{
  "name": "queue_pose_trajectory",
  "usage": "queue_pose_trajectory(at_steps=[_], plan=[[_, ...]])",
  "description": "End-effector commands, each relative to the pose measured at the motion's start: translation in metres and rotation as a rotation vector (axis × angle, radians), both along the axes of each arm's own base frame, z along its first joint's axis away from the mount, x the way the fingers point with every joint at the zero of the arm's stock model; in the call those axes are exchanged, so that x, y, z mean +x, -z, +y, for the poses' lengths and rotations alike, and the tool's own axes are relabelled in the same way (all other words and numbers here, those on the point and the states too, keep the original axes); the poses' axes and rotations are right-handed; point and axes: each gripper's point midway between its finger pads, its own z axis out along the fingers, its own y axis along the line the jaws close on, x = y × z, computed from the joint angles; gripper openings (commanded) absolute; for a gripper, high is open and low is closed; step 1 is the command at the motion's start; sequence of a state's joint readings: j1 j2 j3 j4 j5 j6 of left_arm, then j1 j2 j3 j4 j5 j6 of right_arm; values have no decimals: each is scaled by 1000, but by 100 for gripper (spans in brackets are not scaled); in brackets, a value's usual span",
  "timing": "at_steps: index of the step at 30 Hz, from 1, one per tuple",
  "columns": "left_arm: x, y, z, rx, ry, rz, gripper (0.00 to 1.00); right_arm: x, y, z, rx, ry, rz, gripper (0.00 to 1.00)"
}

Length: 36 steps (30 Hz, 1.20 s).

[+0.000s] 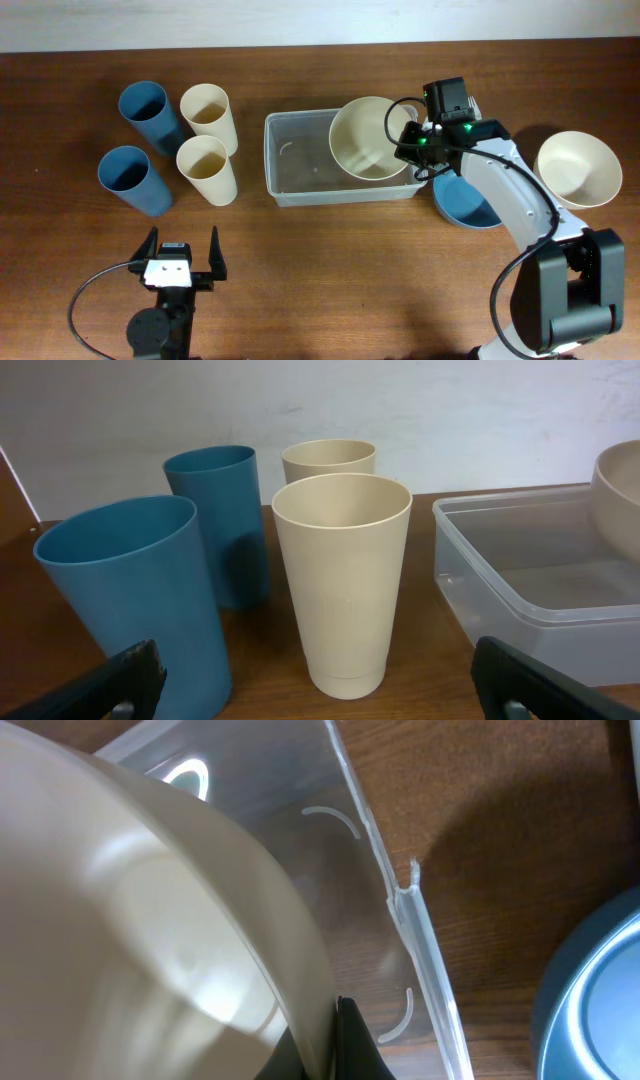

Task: Pack container
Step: 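Lower the cream bowl into the container and open the right gripper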

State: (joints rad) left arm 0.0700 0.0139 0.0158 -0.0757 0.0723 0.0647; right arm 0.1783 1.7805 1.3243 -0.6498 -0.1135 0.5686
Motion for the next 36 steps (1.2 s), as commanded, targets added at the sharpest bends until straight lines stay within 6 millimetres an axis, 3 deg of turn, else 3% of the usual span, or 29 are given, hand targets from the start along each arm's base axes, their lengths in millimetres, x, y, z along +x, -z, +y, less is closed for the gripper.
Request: queue_pose_trajectory(at_steps=[1, 6, 17, 29, 36], plan=[[0, 1, -1, 15, 9, -2, 100, 5, 3, 7, 12, 0, 7, 4], [0, 1, -1, 15, 9, -2, 100, 5, 15, 8, 10, 0, 36, 4], [0, 1, -1, 15, 9, -2, 100, 4, 16, 7, 9, 0, 38, 4], [0, 1, -1, 15, 9, -2, 100, 1, 39, 8, 12, 22, 99, 4], [0, 1, -1, 15, 9, -2, 100, 1, 41, 8, 12, 22, 103, 4]])
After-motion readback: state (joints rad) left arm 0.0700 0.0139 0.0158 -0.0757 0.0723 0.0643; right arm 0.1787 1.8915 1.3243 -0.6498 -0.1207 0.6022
